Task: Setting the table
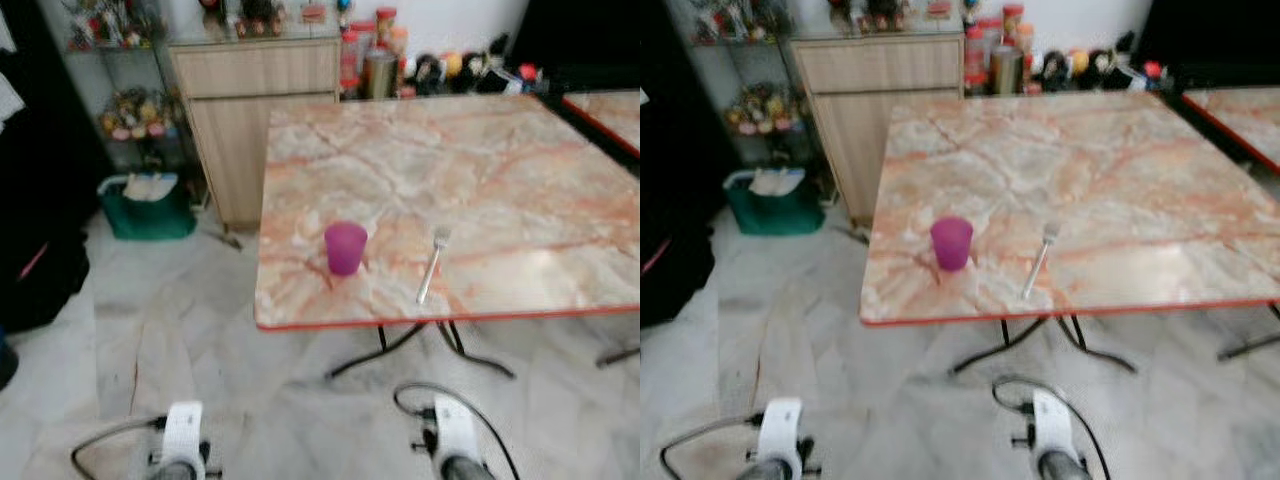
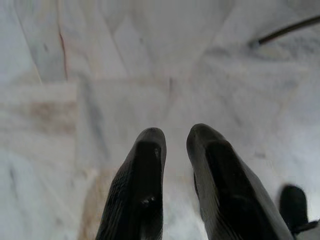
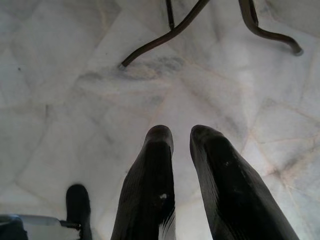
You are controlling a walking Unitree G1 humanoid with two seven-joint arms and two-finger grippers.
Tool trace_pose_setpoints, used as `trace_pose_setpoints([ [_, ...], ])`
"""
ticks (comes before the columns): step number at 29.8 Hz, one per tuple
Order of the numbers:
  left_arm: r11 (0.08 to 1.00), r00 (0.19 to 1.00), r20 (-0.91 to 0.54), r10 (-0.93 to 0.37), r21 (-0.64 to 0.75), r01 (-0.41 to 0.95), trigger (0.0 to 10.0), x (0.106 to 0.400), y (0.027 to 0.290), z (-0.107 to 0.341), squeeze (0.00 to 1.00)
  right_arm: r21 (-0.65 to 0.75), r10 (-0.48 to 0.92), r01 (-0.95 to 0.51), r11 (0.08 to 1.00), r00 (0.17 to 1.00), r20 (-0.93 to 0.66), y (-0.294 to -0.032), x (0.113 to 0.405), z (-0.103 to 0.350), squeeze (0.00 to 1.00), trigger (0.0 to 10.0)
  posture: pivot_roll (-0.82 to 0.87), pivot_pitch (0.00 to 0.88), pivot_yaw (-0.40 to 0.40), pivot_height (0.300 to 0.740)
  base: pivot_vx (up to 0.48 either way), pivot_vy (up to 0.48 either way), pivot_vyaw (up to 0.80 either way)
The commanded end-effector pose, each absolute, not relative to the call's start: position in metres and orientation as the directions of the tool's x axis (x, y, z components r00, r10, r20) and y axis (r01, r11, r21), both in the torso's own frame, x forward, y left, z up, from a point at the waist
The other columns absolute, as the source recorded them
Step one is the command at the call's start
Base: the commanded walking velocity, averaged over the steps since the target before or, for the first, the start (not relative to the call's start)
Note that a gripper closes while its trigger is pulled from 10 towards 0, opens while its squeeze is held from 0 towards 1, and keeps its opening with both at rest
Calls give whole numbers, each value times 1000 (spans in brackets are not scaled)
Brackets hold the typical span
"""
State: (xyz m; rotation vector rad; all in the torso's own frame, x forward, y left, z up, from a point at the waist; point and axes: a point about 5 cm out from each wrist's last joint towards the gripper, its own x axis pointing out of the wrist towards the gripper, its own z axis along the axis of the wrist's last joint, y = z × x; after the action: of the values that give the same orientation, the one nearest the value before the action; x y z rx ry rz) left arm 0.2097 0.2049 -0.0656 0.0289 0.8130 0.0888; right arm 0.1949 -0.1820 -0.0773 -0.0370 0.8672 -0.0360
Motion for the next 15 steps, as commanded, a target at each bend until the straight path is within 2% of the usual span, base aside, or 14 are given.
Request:
trace_pose_setpoints([
  [1, 997, 680, -729, 78, 65, -45, 10000, 210, 201, -66, 0, -53, -43, 5, 999, 652, -757, -185, 191, -78, 0, 10000, -83, 0, 39, 728, 0, 0, 0],
  [6, 997, 677, -731, 80, 66, -46, 10000, 208, 202, -67, 0, -61, -35, -13, 998, 685, -728, -182, 187, -79, 0, 10000, -77, 0, 42, 728, 0, 0, 0],
  [15, 996, 660, -746, 86, 77, -42, 10000, 201, 207, -71, 0, -90, 8, -72, 993, 818, -575, -182, 189, -66, 0, 10000, -95, 0, 56, 728, 0, 0, 0],
])
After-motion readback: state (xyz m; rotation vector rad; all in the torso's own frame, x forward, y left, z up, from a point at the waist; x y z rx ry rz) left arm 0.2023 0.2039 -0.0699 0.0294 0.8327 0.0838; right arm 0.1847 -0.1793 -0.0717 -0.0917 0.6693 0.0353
